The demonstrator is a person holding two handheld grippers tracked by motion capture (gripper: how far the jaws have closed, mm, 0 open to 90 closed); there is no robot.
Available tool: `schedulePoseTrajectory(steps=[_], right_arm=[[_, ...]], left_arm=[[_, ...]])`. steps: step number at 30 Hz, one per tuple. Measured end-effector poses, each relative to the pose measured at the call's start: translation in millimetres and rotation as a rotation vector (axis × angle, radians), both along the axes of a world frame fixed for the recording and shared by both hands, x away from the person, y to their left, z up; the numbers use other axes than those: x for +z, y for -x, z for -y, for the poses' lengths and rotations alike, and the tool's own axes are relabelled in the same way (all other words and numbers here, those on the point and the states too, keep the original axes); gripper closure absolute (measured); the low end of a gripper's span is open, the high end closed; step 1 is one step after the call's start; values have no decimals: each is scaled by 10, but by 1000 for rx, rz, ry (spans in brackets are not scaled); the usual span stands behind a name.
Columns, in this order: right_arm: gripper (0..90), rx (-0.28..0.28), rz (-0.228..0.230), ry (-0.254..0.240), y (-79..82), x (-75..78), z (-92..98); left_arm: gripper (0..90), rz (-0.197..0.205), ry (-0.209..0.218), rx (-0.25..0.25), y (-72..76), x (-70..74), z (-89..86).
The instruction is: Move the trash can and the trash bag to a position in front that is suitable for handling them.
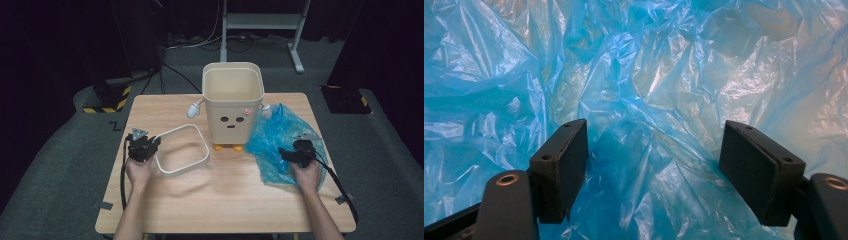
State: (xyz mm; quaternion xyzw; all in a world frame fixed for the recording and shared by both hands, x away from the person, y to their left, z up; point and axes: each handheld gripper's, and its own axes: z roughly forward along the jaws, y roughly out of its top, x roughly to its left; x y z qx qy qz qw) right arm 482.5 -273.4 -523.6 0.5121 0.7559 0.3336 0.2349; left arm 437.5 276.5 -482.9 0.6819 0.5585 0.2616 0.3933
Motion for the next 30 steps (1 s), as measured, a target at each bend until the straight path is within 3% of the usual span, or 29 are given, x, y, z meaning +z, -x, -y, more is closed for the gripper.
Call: schedulePoseTrajectory(steps=[3,15,24,30], right_arm=[[276,0,0,0,0,0,0],[276,-1,2,0,1,-1,-2],[277,-4,3,-1,2,-2,-4],[276,-4,0,-1,2,0,-3]], left_arm=[[764,-7,9,13,-41,-42,14],[764,-17,-23,28,-204,-108,69],[764,-31,-7,53,-300,-229,76],[764,-43,-26,73,-346,-284,62]])
